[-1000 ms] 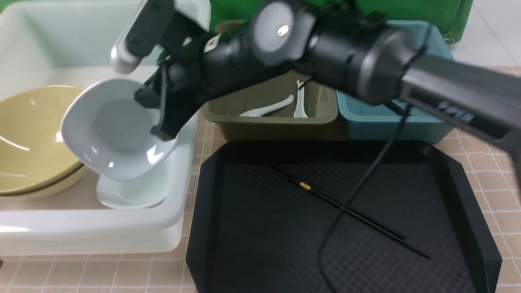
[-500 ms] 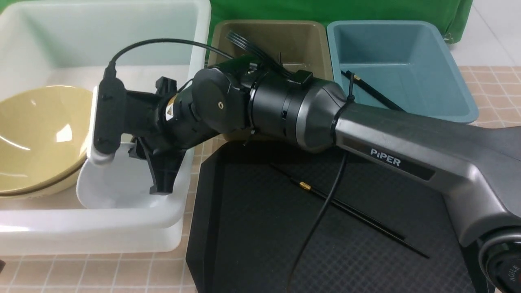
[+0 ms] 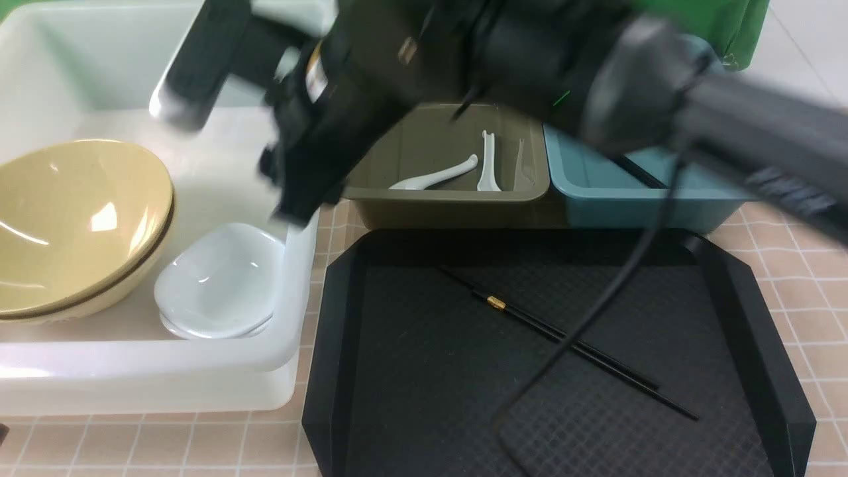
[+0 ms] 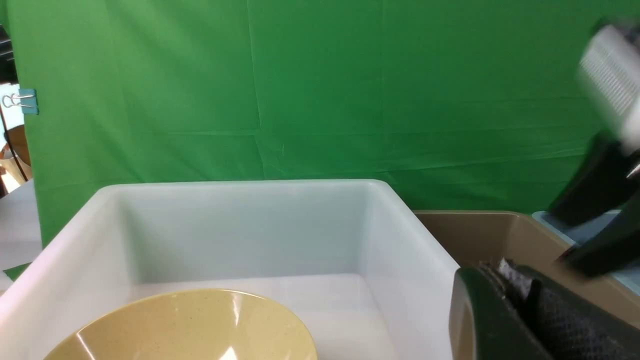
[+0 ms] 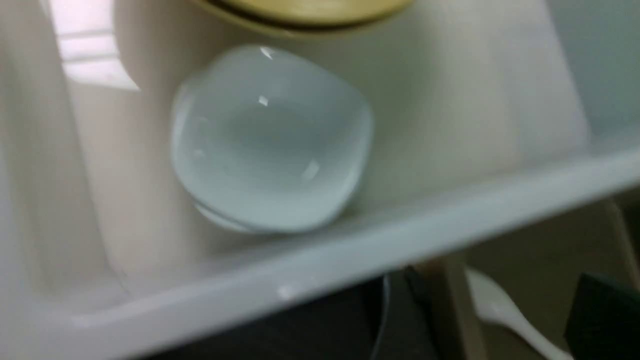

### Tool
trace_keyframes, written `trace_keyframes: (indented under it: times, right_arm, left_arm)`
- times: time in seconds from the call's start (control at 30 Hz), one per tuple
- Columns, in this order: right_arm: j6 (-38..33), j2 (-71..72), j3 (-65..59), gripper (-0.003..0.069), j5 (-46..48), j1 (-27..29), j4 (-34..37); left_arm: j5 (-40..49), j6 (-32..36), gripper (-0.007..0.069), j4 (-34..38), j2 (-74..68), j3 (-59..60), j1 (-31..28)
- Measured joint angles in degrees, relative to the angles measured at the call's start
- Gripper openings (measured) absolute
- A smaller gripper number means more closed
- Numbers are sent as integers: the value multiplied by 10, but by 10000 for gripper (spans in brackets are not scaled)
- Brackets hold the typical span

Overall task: On brown table put chopsticks spoon bowls plates into blue grey white boxes.
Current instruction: 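Grasp the chopsticks with the right gripper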

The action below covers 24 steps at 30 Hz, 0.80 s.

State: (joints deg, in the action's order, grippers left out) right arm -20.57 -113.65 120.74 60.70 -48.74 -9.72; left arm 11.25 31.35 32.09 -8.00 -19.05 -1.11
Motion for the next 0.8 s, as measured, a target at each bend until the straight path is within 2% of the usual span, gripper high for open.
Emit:
trace_keyframes:
  times: [0.1, 0.17, 0.3, 0.5, 0.6, 0.8]
  right_arm:
    - [27, 17, 7, 411, 64, 29, -15]
    - [73, 18, -7, 376, 91, 87, -1]
    - [115, 31, -147, 346, 95, 162, 44]
    - [102, 59, -333, 341, 72, 183, 55]
    - [98, 62, -425, 345, 11, 184, 59]
    - [96, 62, -451, 389, -107, 184, 85]
  left_arm:
    - [0, 0, -11, 0, 0, 0, 0]
    - [0, 0, -11, 0, 0, 0, 0]
    - [0, 0, -11, 0, 0, 2, 0]
    - [-17, 0, -11, 0, 0, 20, 0]
    - [-42, 0, -11, 6, 0, 30, 0]
    - [-71, -12, -11, 19, 0, 41, 0]
